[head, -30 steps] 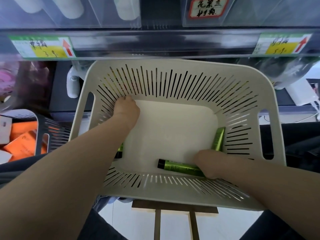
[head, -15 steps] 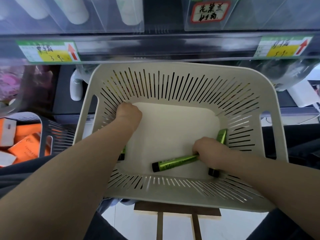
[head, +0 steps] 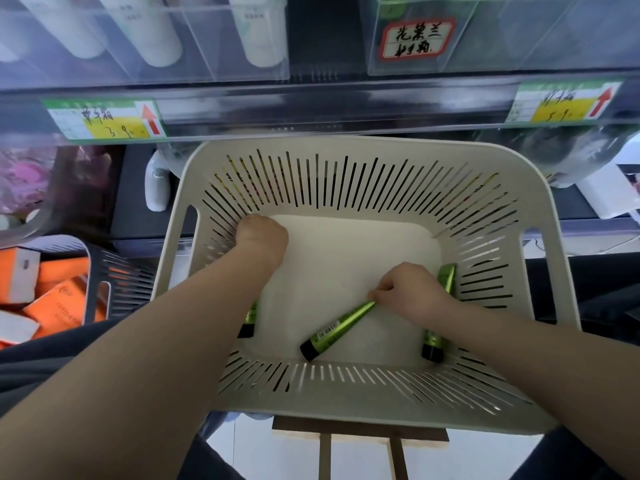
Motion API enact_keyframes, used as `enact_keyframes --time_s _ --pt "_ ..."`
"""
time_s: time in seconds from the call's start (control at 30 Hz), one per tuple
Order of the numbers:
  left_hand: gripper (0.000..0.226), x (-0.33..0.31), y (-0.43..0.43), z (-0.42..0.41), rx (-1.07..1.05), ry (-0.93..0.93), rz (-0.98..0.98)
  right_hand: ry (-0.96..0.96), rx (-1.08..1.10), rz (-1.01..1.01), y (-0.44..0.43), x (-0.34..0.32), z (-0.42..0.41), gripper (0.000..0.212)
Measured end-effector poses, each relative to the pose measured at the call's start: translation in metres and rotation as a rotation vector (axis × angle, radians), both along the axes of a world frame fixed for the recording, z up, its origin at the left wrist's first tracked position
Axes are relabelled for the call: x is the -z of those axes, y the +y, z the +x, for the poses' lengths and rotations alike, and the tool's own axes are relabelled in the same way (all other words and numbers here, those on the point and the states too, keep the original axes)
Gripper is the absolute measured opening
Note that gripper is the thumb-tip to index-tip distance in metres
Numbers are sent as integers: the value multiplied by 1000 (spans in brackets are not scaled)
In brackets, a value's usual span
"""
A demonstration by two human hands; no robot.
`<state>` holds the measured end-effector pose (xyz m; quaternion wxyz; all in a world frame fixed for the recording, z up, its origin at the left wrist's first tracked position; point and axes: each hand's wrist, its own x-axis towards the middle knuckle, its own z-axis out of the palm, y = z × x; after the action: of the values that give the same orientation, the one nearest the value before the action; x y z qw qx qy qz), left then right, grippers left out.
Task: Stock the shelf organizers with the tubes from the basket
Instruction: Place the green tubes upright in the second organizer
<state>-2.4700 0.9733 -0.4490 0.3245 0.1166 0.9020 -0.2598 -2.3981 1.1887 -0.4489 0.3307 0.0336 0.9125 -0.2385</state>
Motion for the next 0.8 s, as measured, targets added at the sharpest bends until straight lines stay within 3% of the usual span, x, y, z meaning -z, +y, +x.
enact_keyframes --time_s 0.37,0.57,0.8 --pt "24 -16 4 -1 -185 -10 337 -21 246 -129 -7 -1 -10 10" --pt "14 -28 9 3 -219 -26 370 -113 394 -307 -6 -11 -9 24" --pt "21 -50 14 16 -249 -52 431 -163 344 -322 -5 -27 -2 21"
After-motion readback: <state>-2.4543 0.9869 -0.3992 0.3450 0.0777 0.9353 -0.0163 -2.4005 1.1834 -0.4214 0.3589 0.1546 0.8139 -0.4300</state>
